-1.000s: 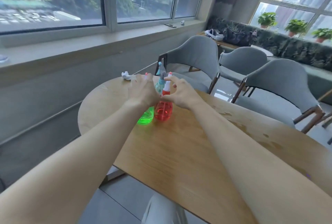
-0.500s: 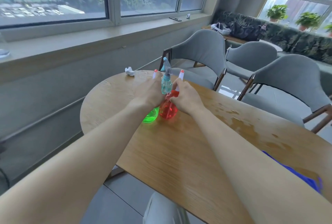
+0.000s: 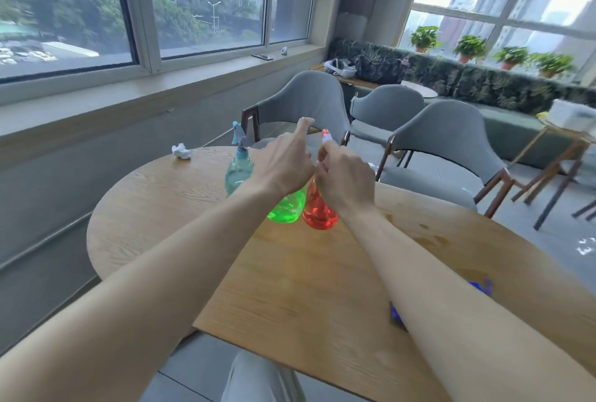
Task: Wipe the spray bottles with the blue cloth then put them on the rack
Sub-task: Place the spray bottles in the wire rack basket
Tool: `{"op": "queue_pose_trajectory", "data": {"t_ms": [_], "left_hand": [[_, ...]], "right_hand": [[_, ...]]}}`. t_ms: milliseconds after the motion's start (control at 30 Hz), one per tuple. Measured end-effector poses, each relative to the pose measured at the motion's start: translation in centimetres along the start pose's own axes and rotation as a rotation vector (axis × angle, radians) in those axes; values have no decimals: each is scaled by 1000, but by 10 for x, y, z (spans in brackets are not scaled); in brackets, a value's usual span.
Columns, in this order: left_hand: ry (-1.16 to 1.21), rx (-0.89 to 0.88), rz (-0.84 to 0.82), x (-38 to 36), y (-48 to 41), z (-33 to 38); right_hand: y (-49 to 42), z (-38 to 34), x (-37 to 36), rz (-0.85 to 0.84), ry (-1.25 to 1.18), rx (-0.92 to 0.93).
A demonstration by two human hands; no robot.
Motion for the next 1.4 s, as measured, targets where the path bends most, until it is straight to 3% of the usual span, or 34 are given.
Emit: {"op": "queue_pose_trajectory", "data": {"t_ms": [200,433,700,967,1400], "left_hand": [[103,-177,52,-7,3,102],[268,-409,20,-35,26,251],[443,-621,-82,-72,94,435],[551,-736,-164,-89,179,586],[665,-897,-345,-159,312,711]], "right_hand": [[17,61,77,277,275,36],[70,163,200,514,539,-68],[162,278,349,476,648,-292],[259,340,488,440,722,-521],[417,414,573,351,738,-772]]}}
Point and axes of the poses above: each hand's wrist, its own y-axis away from the middle knuckle, its own x-axis out of the back of the hand, z = x × y, the point moved 4 cm from there along -y, towards the middle knuckle, and after that the axes turned 3 degrees about -y, right-handed, at the moved point
